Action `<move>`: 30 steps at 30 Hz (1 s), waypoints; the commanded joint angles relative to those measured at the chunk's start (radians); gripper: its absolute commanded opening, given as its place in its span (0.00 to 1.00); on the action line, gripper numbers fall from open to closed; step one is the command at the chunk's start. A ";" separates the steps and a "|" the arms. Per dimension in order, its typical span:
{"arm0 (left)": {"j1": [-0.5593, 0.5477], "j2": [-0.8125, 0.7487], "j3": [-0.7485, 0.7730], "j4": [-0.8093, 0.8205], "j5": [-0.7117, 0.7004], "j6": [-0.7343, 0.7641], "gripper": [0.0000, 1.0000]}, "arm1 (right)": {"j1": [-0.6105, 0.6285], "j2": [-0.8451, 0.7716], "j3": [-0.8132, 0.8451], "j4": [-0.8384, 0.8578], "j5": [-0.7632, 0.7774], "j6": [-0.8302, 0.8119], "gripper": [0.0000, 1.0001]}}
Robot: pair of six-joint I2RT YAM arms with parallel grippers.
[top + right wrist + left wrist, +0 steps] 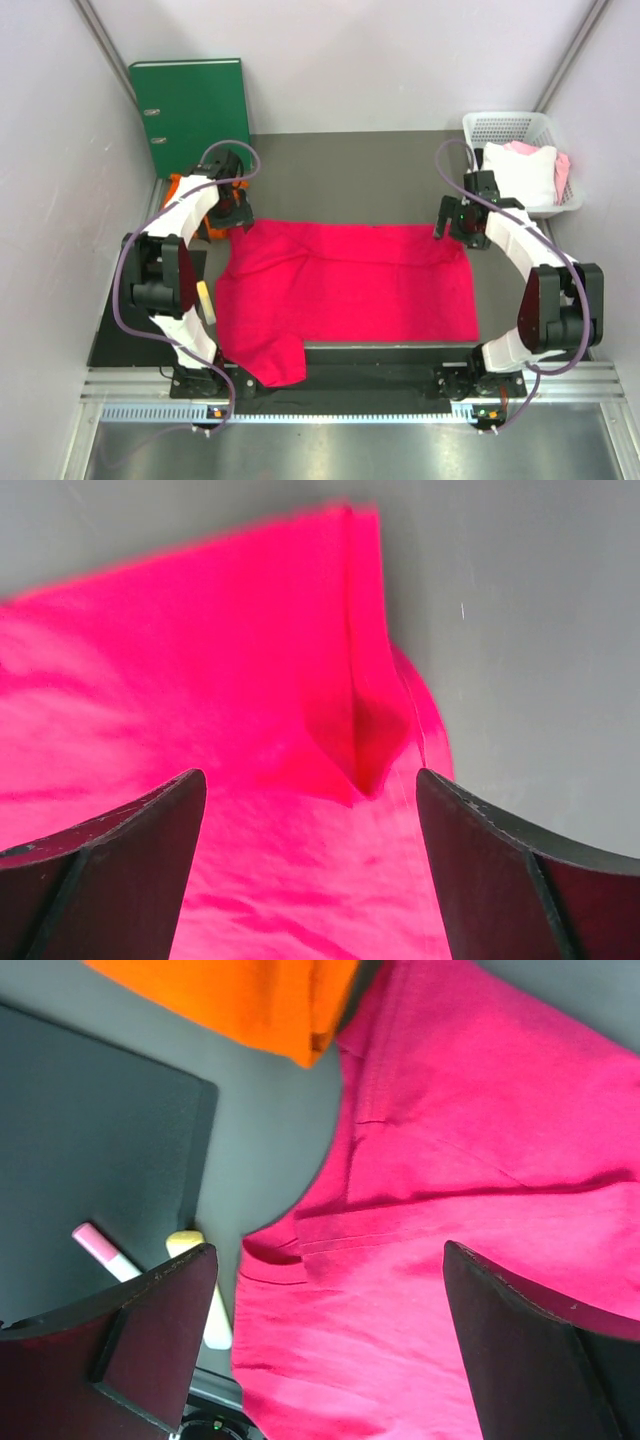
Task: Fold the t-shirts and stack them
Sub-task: Fold the flattened tshirt in 1/3 of the way
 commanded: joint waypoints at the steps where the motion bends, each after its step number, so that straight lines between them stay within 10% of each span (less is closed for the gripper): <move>1: -0.009 -0.005 0.050 0.044 0.064 0.031 0.99 | 0.008 0.038 0.120 0.036 -0.008 -0.012 0.84; 16: -0.115 0.101 -0.064 0.131 0.256 0.108 0.74 | 0.009 0.176 0.144 0.133 -0.131 -0.003 0.75; 20: -0.128 0.132 -0.065 0.148 0.244 0.095 0.64 | 0.009 0.141 0.104 0.109 -0.140 0.000 0.14; 30: -0.138 0.170 -0.039 0.177 0.224 0.077 0.66 | 0.009 0.135 0.038 0.009 -0.063 -0.046 0.02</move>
